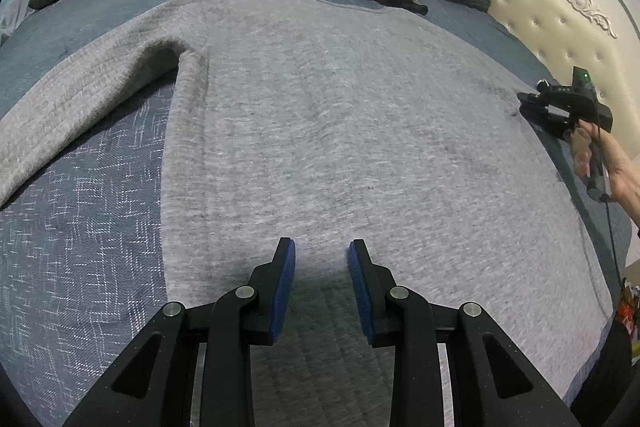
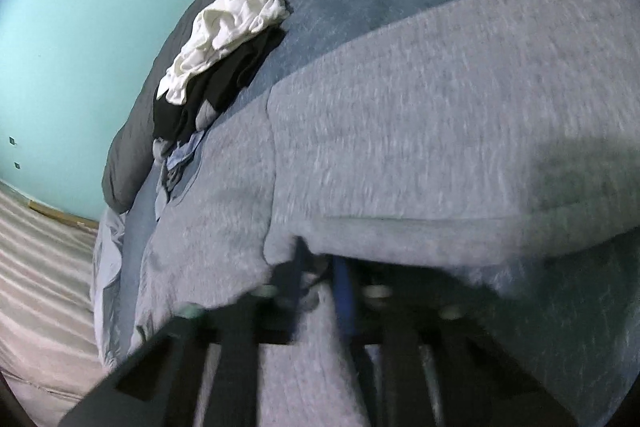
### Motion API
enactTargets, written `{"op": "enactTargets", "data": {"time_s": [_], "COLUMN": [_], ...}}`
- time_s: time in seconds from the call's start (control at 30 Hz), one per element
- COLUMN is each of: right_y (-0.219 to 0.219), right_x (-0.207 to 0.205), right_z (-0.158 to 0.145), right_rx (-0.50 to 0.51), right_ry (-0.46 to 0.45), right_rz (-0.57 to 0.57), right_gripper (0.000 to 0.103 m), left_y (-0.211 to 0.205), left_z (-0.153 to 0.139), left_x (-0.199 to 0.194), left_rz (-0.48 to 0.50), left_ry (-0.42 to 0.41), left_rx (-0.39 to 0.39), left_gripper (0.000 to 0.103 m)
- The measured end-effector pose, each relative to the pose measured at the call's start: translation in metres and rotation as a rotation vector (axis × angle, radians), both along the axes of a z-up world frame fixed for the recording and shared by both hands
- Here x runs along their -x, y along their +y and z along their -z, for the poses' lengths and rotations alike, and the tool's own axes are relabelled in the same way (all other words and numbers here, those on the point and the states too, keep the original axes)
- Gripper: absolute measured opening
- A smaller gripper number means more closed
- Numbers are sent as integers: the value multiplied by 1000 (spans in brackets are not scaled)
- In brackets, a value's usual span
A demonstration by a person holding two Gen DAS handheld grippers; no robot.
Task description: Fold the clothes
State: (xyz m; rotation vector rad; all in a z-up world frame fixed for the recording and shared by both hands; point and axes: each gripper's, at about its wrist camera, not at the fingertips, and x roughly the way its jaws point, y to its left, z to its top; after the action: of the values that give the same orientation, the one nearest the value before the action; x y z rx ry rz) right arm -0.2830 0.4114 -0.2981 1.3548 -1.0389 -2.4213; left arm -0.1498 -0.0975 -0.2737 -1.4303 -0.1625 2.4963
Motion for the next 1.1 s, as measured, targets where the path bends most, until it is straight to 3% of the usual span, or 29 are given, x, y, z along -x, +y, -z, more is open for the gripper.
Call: {"op": "enactTargets", "data": {"time_s": [0.1,0.27,0.43,0.63,0.73,0.77,0.8,1.1], "right_y": [11,16,17,39,55,57,58,32], "right_x": [0,3,-4,-21,-18,-15,-10,67], "right_z": [-8,10,13,-22,-43,-49,-55,-55], "right_rx": [-20,-45,-39,-130,-206,-230,-251,-514], "right_ry": [50,-46,-33,47,88,98,106,60], "right_rz": [65,84,55,47,39,31,17,-169], "right_gripper": [3,3,3,4,19,36,48,52], "left_y": [1,2,0,2,4,5,5,8], "left_z": [0,0,0,0,0,0,0,6], "left_x": [0,0,0,1,1,1,1,3], "left_rz": [0,7,4,2,7,7,8,13], "left_ry": [-1,-3,-1,0,-1,0,0,-11], "left_rx": [0,3,2,2,3,3,4,4], "left_gripper": [31,31,31,31,31,31,31,36]}}
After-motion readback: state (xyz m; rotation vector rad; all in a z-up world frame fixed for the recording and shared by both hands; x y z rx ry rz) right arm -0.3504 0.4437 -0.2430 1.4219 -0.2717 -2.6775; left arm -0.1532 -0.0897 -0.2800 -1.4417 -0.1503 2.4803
